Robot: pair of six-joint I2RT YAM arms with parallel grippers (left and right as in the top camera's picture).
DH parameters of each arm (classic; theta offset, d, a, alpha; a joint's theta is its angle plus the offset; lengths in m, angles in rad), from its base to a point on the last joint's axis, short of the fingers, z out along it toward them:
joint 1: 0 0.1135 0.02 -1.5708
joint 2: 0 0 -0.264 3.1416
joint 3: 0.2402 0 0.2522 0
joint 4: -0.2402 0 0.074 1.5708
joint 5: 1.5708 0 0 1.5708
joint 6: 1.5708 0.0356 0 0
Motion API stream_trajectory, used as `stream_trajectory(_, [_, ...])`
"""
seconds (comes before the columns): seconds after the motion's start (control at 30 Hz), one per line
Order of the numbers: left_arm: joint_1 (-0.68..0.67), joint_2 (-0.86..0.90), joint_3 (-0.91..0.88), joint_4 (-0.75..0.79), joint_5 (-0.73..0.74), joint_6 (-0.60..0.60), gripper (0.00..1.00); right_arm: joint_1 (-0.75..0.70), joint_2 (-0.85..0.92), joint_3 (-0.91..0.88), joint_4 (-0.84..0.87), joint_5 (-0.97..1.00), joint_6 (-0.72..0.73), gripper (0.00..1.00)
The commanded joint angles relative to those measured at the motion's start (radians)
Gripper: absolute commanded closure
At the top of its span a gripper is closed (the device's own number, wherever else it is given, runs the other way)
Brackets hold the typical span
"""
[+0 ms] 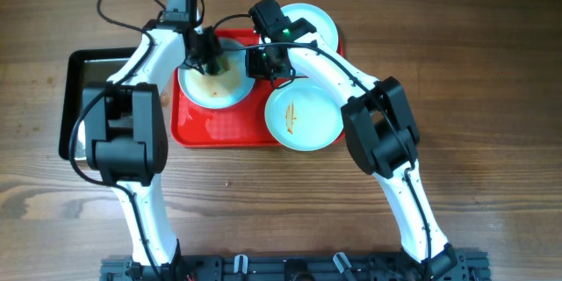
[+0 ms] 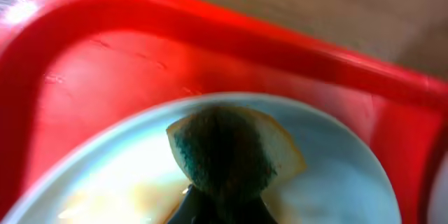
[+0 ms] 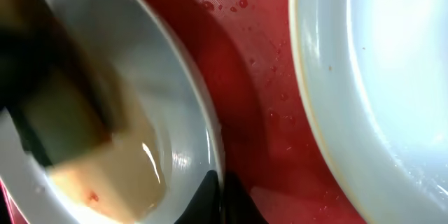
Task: Clean dirty plates on tray and stack at the side
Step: 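Hold the top-left plate with the right gripper and scrub it with the sponge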
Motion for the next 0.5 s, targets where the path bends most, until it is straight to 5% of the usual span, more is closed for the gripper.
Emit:
stream_trajectory(0.0, [0.003,0.026,-0.006,-0.119,0.15,0.098,0.96,0.008,0.027,0.008,-0.004,-0.005,-0.023,0.95])
stream_trajectory(0.2, [0.032,0.026,-0.006,-0.348,0.156,0.163,0.96,0.008,0.027,0.009,0.0,-0.019,-0.024,0.95])
stream_trajectory(0.47, [0.032,0.026,0.0,-0.411,0.293,0.129,0.96,0.008,0.027,0.009,0.004,-0.042,-0.036,0.95])
